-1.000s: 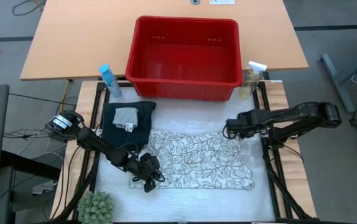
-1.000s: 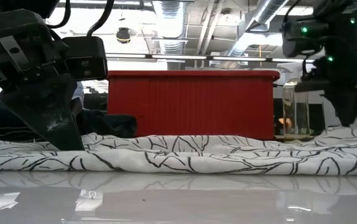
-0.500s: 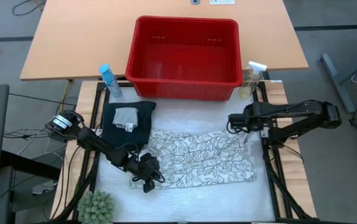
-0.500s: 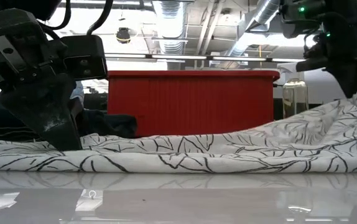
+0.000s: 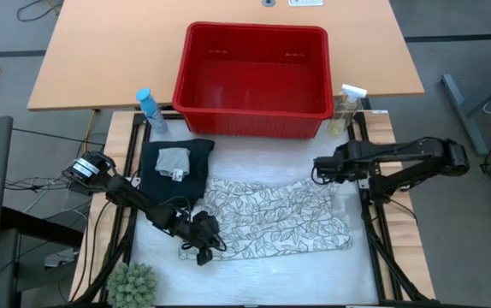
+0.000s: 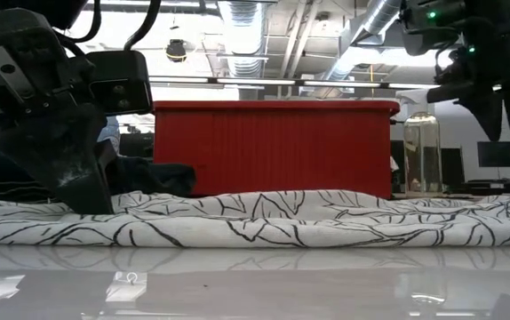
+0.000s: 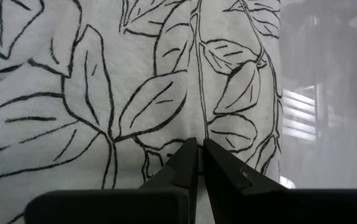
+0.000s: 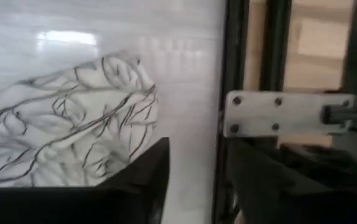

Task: Fold Laundry from Bin
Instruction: Fold the white patterned shirt

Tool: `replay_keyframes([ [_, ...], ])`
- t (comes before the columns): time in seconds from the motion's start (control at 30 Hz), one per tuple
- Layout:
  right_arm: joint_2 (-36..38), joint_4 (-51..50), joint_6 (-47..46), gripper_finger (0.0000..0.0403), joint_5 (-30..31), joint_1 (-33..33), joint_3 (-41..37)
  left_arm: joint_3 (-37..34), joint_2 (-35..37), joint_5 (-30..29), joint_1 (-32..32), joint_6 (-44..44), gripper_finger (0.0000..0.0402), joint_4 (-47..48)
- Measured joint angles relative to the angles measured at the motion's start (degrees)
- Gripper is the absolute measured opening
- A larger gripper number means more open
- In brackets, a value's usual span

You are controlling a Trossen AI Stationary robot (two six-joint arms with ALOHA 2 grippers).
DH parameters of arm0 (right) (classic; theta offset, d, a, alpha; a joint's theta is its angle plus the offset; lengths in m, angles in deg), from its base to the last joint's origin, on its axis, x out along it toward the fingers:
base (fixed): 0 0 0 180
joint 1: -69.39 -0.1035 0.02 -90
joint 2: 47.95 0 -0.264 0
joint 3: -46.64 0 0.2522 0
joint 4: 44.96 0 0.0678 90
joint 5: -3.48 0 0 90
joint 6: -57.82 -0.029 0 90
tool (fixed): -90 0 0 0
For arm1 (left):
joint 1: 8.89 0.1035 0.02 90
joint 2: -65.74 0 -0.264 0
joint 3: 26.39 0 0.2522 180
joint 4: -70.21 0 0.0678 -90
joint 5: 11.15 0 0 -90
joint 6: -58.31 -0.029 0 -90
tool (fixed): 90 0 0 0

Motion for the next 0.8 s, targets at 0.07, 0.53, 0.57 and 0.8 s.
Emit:
replay_keyframes([
  [0.07, 0.0, 3.3, -0.1, 0.0206, -1.9, -1.8, 0.0, 0.0, 0.0, 0.1, 0.0, 0.4, 0.0018, 0.0],
  [0.53, -12.8, 17.6, -22.5, 0.0191, -17.2, -30.1, 0.0, 0.0, 0.0, 0.2, 0.0, 1.3, 0.0018, 0.2],
  [0.57, -13.9, 19.1, -24.1, 0.0190, -18.6, -32.2, 0.1, 0.0, 0.0, 0.1, 0.0, 1.3, 0.0018, 0.2],
  [0.8, -19.3, 21.1, -36.1, 0.0190, -23.1, -45.2, 1.4, 0.0, 0.0, 0.2, 0.0, 1.1, 0.0018, 0.5],
])
